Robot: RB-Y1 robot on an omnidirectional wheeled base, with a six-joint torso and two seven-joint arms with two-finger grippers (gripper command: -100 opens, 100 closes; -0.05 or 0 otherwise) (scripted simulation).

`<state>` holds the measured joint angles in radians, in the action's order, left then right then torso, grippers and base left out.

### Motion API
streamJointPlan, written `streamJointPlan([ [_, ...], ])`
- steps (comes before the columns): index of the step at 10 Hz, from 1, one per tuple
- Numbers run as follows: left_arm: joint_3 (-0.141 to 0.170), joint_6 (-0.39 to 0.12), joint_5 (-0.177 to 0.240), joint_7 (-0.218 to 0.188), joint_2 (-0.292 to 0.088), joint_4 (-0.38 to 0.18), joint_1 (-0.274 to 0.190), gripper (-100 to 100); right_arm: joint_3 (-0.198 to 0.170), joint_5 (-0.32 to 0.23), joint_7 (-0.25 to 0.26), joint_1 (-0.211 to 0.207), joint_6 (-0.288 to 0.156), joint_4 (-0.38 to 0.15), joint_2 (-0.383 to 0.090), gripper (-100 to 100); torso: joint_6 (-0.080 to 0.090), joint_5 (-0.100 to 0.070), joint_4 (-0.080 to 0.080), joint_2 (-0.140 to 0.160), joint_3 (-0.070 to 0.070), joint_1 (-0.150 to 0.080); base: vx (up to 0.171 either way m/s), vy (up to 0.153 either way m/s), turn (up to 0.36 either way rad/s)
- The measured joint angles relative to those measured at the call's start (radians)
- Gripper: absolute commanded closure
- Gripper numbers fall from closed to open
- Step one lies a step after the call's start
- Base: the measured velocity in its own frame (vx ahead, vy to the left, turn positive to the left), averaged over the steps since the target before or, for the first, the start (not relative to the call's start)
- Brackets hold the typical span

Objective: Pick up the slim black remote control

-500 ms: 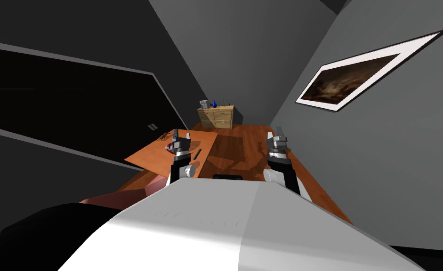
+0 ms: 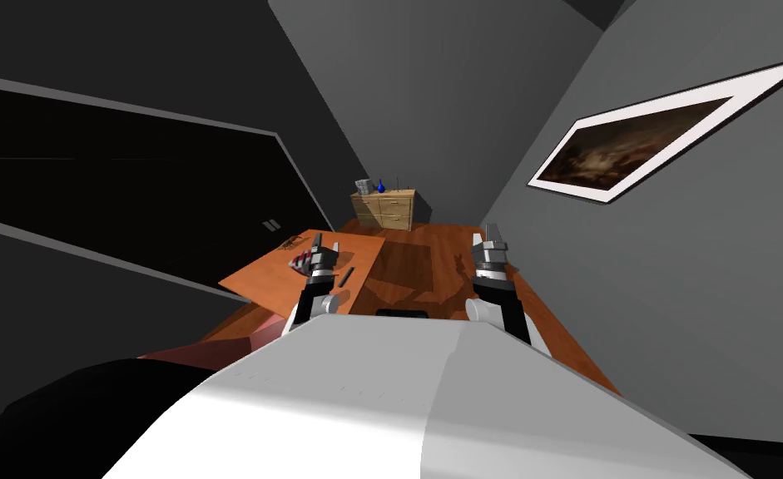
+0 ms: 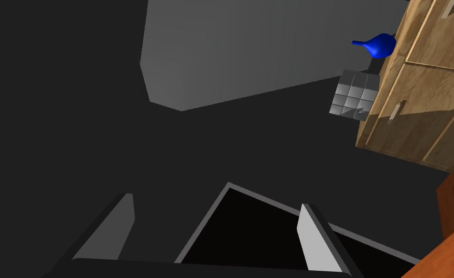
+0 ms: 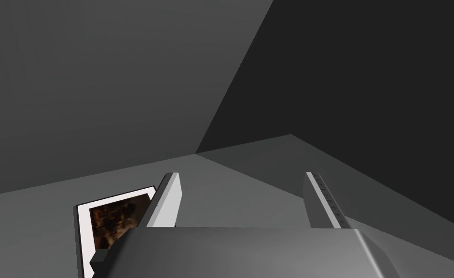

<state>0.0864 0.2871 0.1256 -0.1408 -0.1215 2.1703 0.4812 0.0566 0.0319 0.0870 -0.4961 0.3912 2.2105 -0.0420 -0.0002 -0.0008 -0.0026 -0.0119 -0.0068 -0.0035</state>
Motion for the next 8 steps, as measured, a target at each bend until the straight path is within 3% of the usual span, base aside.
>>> streamJointPlan([
  [6, 0.051, -0.119, 0.043, -0.031, -0.089, -0.077, 0.021, -100, 0.000, 0.000, 0.000, 0.000, 0.000, 0.000, 0.000, 0, 0.000, 0.000, 0.001, 0.004, 0.002, 0.000, 0.112, -0.056, 0.043],
  [8, 0.070, -0.144, 0.062, -0.045, -0.124, -0.128, 0.029, -100, 0.000, 0.000, 0.000, 0.000, 0.000, 0.000, 0.000, 0, 0.000, 0.000, 0.001, 0.003, 0.002, 0.002, 0.124, -0.027, 0.026],
])
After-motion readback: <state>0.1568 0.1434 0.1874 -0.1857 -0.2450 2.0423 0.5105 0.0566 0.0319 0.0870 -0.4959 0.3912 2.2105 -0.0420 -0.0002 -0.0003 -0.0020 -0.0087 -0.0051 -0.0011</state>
